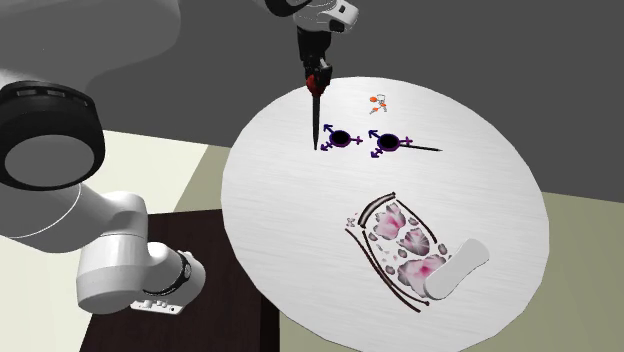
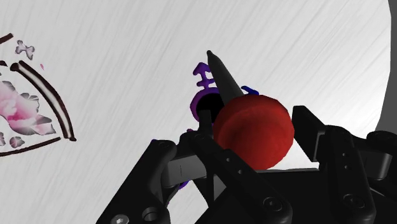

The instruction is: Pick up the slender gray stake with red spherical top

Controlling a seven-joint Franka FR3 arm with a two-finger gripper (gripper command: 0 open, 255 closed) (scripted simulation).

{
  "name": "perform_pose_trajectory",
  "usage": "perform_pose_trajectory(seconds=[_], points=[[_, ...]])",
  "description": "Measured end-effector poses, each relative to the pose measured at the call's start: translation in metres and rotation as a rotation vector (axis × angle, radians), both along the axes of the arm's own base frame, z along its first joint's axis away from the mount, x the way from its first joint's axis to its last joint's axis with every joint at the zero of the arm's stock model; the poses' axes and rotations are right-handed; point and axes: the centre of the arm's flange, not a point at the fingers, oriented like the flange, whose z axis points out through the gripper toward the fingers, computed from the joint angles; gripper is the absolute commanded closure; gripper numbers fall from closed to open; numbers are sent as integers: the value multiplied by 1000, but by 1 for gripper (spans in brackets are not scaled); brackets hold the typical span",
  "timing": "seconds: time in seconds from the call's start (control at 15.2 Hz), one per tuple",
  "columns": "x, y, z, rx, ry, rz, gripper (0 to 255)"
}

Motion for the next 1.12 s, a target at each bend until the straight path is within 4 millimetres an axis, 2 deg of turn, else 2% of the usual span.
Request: perform_pose_trajectory(seconds=[0.33, 1.12], points=[[0, 0, 2, -1, 1, 0, 255], [2, 1, 63, -1, 2, 0, 255]])
